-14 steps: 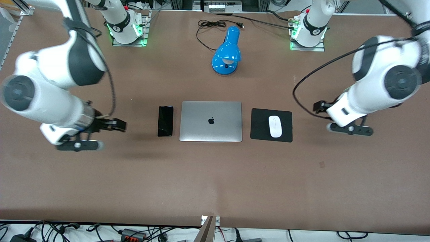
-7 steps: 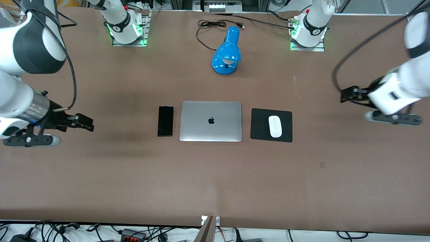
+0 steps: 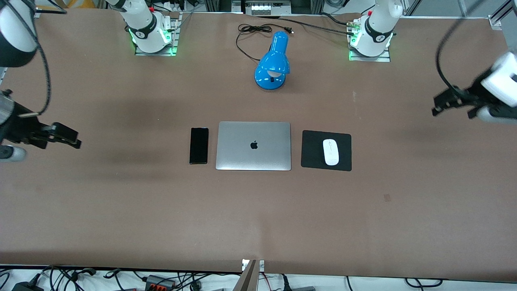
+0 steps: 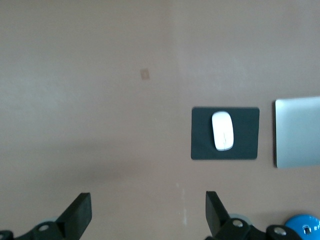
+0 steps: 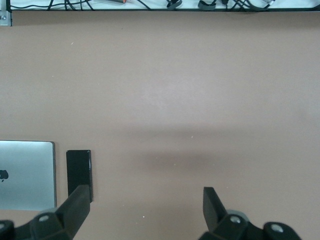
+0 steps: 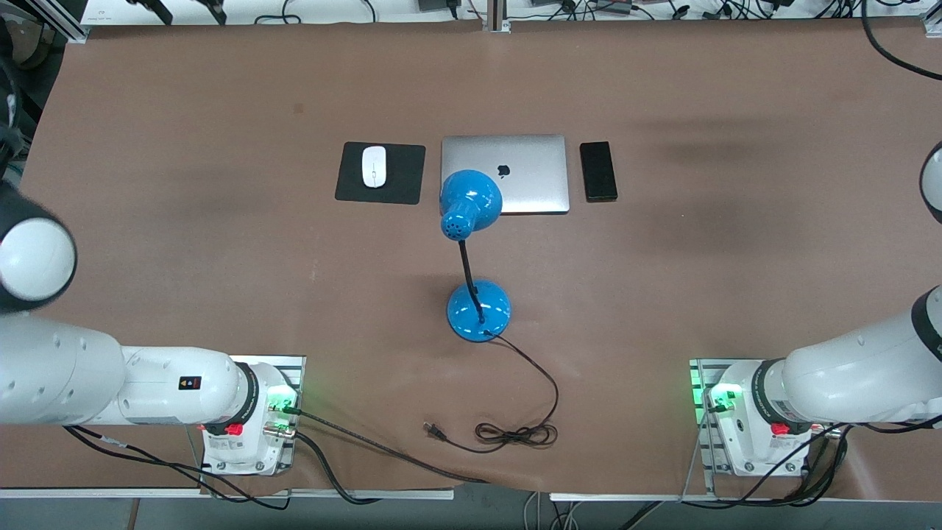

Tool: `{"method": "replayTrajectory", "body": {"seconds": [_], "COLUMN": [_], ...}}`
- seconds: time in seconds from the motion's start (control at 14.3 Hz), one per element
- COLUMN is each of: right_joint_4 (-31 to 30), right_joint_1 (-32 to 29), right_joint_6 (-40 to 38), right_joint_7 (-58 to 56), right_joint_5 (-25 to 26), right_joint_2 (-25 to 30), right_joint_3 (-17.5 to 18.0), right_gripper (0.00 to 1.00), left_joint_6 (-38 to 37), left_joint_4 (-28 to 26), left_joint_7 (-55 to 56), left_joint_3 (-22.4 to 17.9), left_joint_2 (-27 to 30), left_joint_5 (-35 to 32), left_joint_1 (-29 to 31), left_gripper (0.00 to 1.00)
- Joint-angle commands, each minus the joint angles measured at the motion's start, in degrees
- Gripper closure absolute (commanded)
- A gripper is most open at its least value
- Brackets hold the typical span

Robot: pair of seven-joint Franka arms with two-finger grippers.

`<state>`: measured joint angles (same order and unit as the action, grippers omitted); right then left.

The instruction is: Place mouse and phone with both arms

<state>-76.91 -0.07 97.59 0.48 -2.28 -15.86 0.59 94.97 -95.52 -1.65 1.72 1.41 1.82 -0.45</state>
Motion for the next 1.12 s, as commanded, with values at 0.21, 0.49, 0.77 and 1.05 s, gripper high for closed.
{"method": "replayTrajectory", "body": {"seconds": [0.21, 0.49, 0.77, 1.05], "right_joint_4": [-3.9, -9.9, -22.7, -25.8], "right_joint_1": [-2.0, -2.6, -2.8, -3.1], "right_joint_6": [-2.0, -0.7, 4.9, 4.4], "right_joint_7": [-3.4, -4.3, -3.9, -3.6], "right_joint_5": [1.6, 2.4, 2.4, 2.3], "right_joint_2": [4.6, 8.7, 16.6, 19.6], "right_joint_3": [1.4, 1.3, 1.3, 1.3], "right_gripper": [0.0, 0.0, 0.0, 0.0], "left_joint_6": [-3.2, -3.5, -3.5, -3.5], "left_joint_4": [-0.6, -0.5, -0.5, -0.5], "left_joint_7": [-0.7, -0.8, -0.9, -0.9], "left_joint_3": [1.1, 1.5, 1.5, 1.5], "left_joint_2": [0.9, 0.8, 0.6, 0.3], "left_joint_5": [-3.2, -4.1, -4.0, -3.9], "left_joint_1": [-0.2, -0.2, 0.0, 0.0], "left_gripper": [0.0, 0.0, 0.0, 0.0]}}
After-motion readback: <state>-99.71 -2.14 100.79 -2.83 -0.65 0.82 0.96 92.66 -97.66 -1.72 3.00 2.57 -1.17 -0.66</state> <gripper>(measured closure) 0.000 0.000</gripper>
